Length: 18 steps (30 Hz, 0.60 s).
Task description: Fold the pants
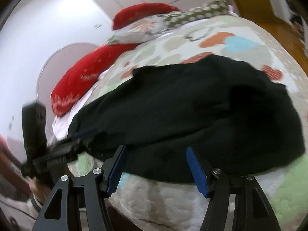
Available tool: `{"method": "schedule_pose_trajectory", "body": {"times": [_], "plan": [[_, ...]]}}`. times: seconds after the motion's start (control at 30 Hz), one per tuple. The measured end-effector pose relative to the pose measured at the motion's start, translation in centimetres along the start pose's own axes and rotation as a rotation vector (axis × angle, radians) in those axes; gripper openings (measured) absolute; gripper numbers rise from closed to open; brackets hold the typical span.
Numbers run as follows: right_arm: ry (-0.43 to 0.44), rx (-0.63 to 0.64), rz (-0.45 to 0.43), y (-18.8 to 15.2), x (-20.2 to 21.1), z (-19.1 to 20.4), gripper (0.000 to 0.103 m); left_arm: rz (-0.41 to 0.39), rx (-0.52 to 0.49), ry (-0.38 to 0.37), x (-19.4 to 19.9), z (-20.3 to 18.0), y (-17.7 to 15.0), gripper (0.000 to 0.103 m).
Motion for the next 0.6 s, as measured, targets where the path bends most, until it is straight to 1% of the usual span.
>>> {"method": "schedule_pose_trajectory", "body": {"times": [0.07,0.13,0.23,0.3,0.43,0.5,0.6], "plan": [[-0.079,0.052,-0.01,-0.1,-0.7,0.2,0.062,-0.001,0.023,0.028,0.1,1.5,0.1,0.076],[-0.199,0.126,-0.03,0.0,-1.2,0.0,0.062,0.003,0.036,0.041,0.2,2.3,-0.1,0.076],[-0.302,0.254,-0.019,-0.3,-2.0,0.3,0.062,0.006,0.045,0.04,0.2,3.0,0.0,0.076],[-0.388,0.325,-0.036,-0.3,-2.4,0.4,0.062,0.01,0.06,0.032,0.1,3.3,0.1,0.076],[-0.467,0.414,-0.043,0.5,-3.4,0.1,0.062,0.025,0.077,0.023,-0.2,3.6,0.1,0.076],[-0.458,0.455,-0.046,0.9,-4.3,0.7,0.062,0.026,0.071,0.026,-0.3,3.6,0.1,0.076],[-0.461,0.495,-0.016,1.2,-5.8,1.3,0.062,0.036,0.08,0.021,-0.5,4.0,0.1,0.076]]}}
Point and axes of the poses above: each gripper's, at about its wrist camera, not at the fingertips, and x roughly against the way its jaws point, z to its left, y to its top, the point moved 9 cm from there along -x, roughly the way its jaws point, and after that the axes turned 7 degrees about z, right-handed, at the moved point
